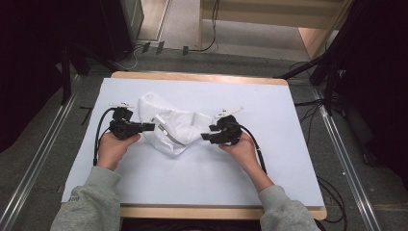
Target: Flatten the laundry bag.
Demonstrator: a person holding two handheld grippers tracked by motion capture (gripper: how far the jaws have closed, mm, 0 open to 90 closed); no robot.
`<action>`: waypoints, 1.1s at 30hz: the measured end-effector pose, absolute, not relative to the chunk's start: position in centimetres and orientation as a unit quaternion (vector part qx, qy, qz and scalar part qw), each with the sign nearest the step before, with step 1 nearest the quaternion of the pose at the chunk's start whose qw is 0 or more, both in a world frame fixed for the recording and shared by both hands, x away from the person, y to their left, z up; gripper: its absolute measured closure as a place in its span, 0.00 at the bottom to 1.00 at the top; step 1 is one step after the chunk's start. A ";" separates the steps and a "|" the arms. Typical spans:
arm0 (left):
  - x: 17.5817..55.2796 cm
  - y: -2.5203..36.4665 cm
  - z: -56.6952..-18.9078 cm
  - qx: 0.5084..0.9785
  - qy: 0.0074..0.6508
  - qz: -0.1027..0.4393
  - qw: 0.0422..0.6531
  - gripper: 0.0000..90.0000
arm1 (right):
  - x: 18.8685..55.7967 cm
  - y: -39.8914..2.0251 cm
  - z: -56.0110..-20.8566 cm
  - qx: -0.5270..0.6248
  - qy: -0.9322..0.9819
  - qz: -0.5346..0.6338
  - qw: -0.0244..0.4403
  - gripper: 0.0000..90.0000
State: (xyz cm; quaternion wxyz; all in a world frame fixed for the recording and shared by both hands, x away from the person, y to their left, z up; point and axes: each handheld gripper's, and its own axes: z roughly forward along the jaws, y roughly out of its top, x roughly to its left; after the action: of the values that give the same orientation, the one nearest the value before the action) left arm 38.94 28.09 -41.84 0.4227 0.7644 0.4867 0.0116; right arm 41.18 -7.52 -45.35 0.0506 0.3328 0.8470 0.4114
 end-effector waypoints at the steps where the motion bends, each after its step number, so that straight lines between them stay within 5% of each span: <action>1: 38.9 28.2 -41.9 0.765 0.487 0.012 0.422 0.99 | 41.3 -7.2 -45.6 0.329 0.848 0.412 0.048 0.51; 6: 38.9 28.2 -42.0 0.764 0.489 0.011 0.420 0.99 | 41.5 -5.7 -46.4 0.319 0.858 0.398 0.059 0.55; 12: 38.8 27.9 -42.1 0.770 0.486 0.010 0.413 0.99 | 41.7 -5.2 -47.0 0.328 0.862 0.383 0.061 1.00; 18: 37.6 27.5 -41.3 0.773 0.473 0.003 0.424 0.99 | 41.1 -7.0 -45.3 0.346 0.850 0.397 0.021 1.00; 33: 33.3 27.6 -38.9 0.769 0.433 -0.016 0.471 0.99 | 35.6 -11.6 -38.3 0.313 0.836 0.449 0.033 1.00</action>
State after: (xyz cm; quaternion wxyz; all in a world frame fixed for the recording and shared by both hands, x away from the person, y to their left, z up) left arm 33.27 27.58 -38.88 0.4708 0.7688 0.4326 -0.0163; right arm 35.56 -11.58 -38.28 0.0328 0.3133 0.8364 0.4485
